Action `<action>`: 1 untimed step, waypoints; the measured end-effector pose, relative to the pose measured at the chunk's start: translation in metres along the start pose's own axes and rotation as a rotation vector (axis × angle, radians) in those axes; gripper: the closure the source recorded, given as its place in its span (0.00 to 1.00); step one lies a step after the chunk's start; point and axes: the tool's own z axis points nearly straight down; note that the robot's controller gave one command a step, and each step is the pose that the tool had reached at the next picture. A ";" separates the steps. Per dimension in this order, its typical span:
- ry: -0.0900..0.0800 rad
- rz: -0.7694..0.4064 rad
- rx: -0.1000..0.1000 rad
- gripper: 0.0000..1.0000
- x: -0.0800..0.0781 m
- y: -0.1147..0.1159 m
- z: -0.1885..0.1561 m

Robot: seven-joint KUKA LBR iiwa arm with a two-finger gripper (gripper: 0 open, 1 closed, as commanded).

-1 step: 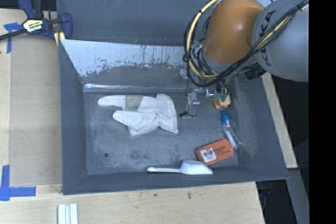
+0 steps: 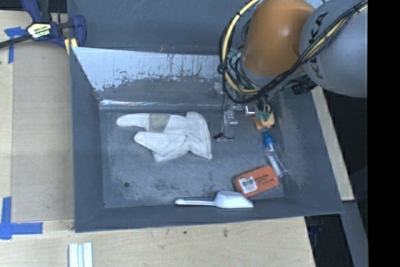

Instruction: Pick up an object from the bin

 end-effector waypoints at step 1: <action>-0.008 0.012 0.000 0.00 0.001 0.022 0.045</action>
Offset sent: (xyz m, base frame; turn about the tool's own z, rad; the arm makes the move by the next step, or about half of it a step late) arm 0.0084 0.0603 -0.0861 -0.0669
